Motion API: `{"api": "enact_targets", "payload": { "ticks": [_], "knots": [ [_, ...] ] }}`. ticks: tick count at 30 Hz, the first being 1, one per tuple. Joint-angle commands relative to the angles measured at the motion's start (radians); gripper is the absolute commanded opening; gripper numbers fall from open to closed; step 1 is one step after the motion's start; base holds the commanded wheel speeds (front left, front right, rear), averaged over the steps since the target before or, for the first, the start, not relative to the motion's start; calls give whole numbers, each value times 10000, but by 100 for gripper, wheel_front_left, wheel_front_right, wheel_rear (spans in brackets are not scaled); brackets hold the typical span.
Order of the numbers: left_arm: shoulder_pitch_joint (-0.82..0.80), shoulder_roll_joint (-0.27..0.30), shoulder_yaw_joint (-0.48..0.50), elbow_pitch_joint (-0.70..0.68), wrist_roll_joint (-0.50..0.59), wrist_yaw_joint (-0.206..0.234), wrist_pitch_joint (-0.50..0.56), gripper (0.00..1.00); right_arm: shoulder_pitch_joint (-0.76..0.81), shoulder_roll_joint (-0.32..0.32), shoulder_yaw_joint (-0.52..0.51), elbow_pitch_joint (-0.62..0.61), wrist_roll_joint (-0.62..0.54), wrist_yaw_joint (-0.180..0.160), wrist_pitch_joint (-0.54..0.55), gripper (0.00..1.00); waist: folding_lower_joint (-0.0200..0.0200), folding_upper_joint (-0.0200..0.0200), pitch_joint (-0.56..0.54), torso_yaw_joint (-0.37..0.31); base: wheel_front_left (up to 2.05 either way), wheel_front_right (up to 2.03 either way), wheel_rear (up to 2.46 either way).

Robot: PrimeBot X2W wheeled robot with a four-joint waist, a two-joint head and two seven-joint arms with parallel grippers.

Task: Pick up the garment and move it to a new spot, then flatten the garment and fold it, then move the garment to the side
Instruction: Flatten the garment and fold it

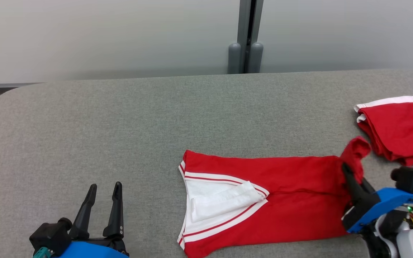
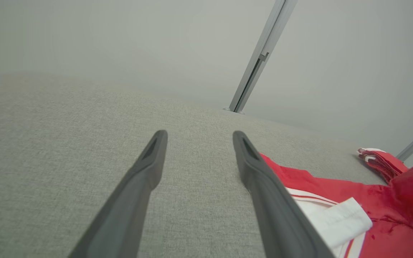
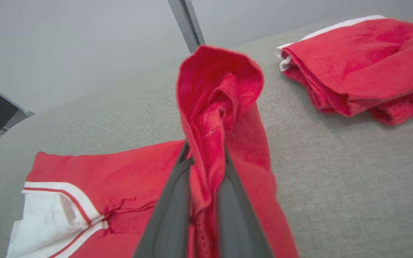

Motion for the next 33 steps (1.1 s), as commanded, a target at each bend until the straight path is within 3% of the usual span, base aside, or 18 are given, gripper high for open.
{"api": "enact_targets", "payload": {
  "ticks": [1,10,18,25,26,27,28,33],
  "knots": [
    [-142,38,46,35,-28,-15,-40,100,114,228,484,-460,292,1,202,0,1,-1,-28,120,0,0,0],
    [-212,19,12,28,24,11,-39,100,-360,755,2660,-706,1265,1,372,0,1,-1,-32,569,0,0,0],
    [-418,-127,-152,137,45,-74,-34,100,-1387,768,5230,810,2911,1,-455,0,1,-1,81,1131,0,0,0],
    [-497,-333,-199,377,72,-165,-37,100,-2306,771,6467,2513,3727,1,-989,0,1,-1,85,1548,0,0,0],
    [-500,-363,-185,400,83,-186,-39,100,-2430,774,6639,2732,3785,2,-1034,13,1,-1,82,1576,0,0,0],
    [-495,-394,-164,427,103,-196,-39,100,-2567,774,6787,2930,3819,1,-1121,47,1,-1,79,1598,0,0,0],
    [-489,-421,-150,440,120,-220,-40,100,-2680,771,6918,3070,3926,1,-1243,100,1,-1,77,1617,0,0,0],
    [-460,-519,-81,537,222,-263,-41,100,-3060,769,7742,3168,4800,1,-1751,100,1,-1,68,1624,0,0,0]
  ]
}}
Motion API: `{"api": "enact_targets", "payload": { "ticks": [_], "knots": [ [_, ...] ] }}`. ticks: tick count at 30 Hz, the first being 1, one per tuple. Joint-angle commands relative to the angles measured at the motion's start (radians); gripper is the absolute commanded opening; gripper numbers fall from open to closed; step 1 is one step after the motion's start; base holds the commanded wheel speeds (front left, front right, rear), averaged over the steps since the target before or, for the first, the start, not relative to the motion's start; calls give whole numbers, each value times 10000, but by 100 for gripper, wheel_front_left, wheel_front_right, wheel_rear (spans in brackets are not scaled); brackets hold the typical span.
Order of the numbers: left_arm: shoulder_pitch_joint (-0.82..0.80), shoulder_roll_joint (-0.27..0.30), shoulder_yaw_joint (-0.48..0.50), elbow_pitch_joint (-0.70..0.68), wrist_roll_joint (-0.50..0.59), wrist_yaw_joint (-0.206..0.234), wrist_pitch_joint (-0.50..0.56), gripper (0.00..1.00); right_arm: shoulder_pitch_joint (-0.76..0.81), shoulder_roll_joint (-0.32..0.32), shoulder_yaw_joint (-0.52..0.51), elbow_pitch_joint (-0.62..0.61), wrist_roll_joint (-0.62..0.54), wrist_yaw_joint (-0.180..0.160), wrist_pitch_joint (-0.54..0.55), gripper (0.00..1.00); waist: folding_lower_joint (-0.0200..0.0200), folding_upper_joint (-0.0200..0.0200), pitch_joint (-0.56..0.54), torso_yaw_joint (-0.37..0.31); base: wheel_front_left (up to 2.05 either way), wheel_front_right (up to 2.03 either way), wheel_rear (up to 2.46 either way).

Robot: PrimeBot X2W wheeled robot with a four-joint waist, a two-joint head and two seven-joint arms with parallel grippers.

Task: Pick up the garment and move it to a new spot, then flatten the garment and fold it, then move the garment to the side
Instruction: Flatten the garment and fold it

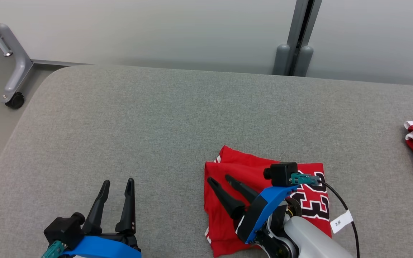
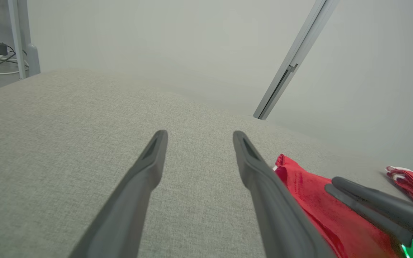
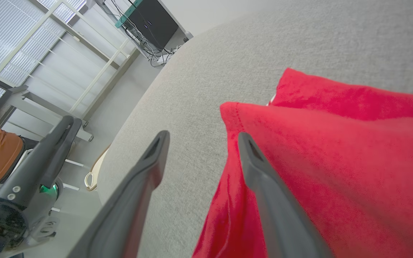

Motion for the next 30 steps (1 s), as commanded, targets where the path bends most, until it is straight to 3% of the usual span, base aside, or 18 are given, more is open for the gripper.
{"api": "enact_targets", "payload": {
  "ticks": [1,7,10,14,19,25,30],
  "knots": [
    [-75,-19,34,26,92,-22,-40,100,-263,-21,173,-17,158,1,-205,100,0,0,-3,-34,0,0,0],
    [-187,-131,-7,83,270,-112,-40,100,-846,-24,230,477,-213,1,-1283,100,0,0,-3,-234,0,0,0],
    [-298,-217,-60,63,368,-151,-41,100,-1150,-133,-166,1040,-1252,1,-1961,100,0,0,-25,-354,0,0,0],
    [-484,-315,-175,155,589,-118,-41,100,-1063,-437,-1440,1386,-2921,1,-2409,100,0,0,-157,-567,0,0,0],
    [-469,-378,-247,372,855,123,-41,100,-177,-625,-3195,687,-4656,1,-2457,100,0,0,-430,-832,0,0,0],
    [-158,-349,-173,607,1020,339,-41,100,1558,-275,-5163,-591,-6221,1,-2466,100,0,0,-818,-1088,0,0,0],
    [199,-390,62,732,1087,392,-41,100,2708,-42,-6156,-1443,-7068,1,-2465,100,0,0,-1032,-1170,0,0,0]
  ]
}}
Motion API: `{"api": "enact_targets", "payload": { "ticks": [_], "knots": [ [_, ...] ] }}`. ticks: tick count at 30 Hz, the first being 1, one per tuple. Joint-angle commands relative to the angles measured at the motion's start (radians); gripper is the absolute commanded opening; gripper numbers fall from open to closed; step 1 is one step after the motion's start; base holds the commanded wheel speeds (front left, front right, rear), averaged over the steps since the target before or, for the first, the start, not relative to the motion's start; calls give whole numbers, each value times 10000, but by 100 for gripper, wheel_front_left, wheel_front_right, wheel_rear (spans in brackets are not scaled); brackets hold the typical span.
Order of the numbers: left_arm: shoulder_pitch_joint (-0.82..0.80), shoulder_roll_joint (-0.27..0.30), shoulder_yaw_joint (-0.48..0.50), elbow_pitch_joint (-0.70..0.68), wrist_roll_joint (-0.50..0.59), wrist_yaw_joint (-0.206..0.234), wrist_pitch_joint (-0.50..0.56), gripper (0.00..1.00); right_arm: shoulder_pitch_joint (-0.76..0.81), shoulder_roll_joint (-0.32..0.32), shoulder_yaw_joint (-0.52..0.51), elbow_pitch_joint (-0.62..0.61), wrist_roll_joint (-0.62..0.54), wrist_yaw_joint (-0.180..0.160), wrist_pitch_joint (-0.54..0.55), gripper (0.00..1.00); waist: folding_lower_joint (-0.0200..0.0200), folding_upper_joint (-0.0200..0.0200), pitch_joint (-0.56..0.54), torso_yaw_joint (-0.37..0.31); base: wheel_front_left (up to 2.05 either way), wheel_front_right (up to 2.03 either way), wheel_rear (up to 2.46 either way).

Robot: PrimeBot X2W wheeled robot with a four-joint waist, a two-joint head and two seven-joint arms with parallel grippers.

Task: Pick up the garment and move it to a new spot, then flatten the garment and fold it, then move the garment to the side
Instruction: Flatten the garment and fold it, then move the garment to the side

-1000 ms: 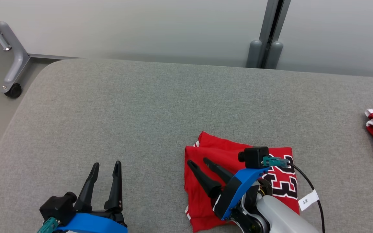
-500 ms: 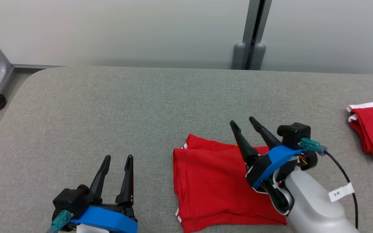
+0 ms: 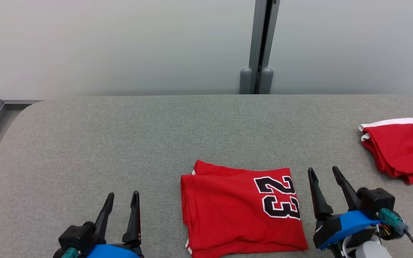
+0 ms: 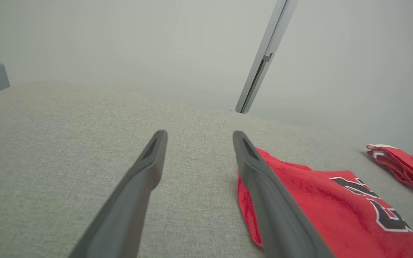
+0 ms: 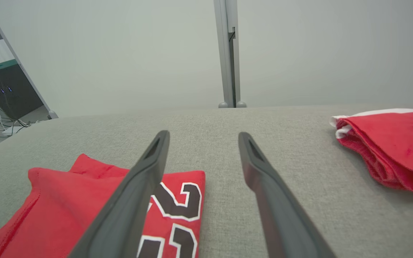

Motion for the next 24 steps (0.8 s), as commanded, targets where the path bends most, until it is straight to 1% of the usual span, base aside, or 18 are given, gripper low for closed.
{"api": "enact_targets", "payload": {
  "ticks": [1,4,9,24],
  "knots": [
    [161,28,125,46,85,33,-41,100,441,71,-163,-258,-175,1,-43,100,1,-1,-94,-25,0,0,0],
    [323,4,329,114,115,-25,-41,100,868,84,-82,-554,98,1,-39,100,1,-1,-131,-15,0,0,0],
    [472,-51,560,201,235,-90,-42,100,1189,75,-3,-681,241,1,-40,100,1,-1,-141,-26,0,0,0],
    [331,-152,807,304,494,-272,-42,100,1166,77,-73,-541,59,1,-41,100,1,-1,-107,-1,0,0,0]
  ]
}}
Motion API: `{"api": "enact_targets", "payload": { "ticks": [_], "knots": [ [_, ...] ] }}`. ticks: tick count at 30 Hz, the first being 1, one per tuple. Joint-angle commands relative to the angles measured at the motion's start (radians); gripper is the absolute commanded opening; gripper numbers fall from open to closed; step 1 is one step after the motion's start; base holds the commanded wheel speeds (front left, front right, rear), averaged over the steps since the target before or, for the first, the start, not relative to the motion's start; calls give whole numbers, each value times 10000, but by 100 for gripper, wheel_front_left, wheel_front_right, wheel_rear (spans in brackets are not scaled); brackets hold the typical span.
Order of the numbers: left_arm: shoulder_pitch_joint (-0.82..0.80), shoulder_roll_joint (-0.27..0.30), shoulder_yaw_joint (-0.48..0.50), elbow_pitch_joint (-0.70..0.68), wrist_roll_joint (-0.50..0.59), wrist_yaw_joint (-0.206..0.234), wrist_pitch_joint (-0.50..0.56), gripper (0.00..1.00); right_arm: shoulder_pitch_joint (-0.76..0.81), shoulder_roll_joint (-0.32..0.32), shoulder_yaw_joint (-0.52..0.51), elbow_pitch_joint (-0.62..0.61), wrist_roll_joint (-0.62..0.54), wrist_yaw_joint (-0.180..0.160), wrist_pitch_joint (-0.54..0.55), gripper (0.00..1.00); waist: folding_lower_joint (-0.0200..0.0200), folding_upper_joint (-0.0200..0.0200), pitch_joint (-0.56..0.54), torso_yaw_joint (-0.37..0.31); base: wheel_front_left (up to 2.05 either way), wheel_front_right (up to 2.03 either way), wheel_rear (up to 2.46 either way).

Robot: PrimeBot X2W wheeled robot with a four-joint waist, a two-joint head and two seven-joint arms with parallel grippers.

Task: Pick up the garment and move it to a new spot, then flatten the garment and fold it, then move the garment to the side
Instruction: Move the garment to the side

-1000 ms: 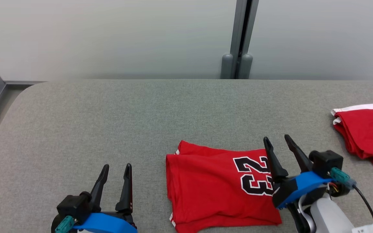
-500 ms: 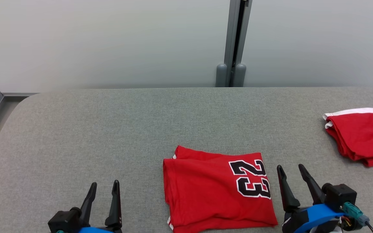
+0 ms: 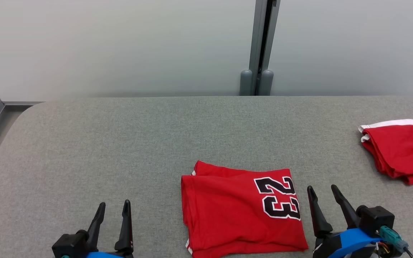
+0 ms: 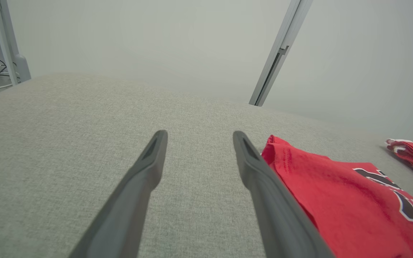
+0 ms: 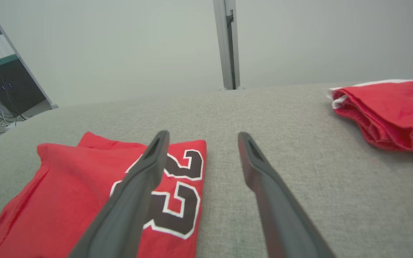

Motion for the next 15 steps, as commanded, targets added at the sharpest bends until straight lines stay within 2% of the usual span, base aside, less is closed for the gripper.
{"api": "enact_targets", "payload": {
  "ticks": [1,10,15],
  "knots": [
    [-105,-30,54,24,55,-28,-42,100,39,6,11,23,-54,1,-33,100,0,-1,-1,-5,0,0,0],
    [-240,-67,84,48,179,-100,-42,100,22,7,93,179,-140,1,-32,100,0,-1,64,-9,0,0,0],
    [-348,-126,96,-26,262,-98,-42,100,-537,4,227,412,175,1,801,100,0,-1,268,-49,0,0,0]
  ]
}}
